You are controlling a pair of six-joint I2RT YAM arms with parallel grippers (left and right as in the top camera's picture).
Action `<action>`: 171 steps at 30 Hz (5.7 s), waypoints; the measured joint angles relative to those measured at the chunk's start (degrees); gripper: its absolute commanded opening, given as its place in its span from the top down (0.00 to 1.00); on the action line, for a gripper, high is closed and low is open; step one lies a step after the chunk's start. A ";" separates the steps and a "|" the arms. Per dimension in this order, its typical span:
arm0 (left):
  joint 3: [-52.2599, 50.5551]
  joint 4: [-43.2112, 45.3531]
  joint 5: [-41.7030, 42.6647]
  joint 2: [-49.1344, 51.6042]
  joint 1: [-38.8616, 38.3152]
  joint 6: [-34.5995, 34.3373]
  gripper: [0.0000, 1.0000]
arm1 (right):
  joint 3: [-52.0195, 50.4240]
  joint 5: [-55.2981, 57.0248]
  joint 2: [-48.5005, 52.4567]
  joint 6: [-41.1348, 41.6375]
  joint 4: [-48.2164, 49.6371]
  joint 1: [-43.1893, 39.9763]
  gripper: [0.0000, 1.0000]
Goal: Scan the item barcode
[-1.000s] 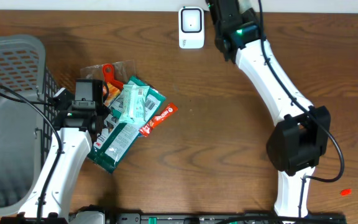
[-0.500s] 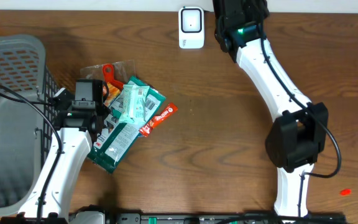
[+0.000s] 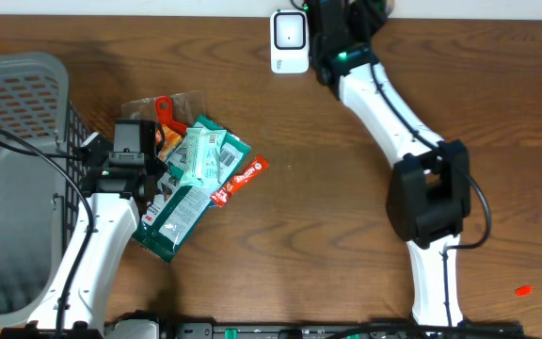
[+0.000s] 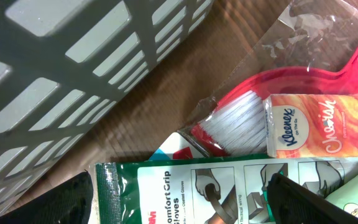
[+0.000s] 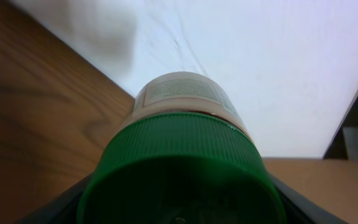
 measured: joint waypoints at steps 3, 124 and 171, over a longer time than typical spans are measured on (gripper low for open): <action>0.00 0.02 0.00 0.00 0.00 0.00 0.11 | 0.00 0.13 1.97 -2.21 2.64 1.57 0.31; 0.00 3.13 -1.42 4.68 0.00 0.00 0.11 | 24.09 -49.75 12.68 72.24 -20.87 -14.71 0.01; 0.00 5.57 -1.44 10.67 0.00 -0.02 0.11 | 24.09 -48.83 21.68 38.97 -13.49 -12.92 0.09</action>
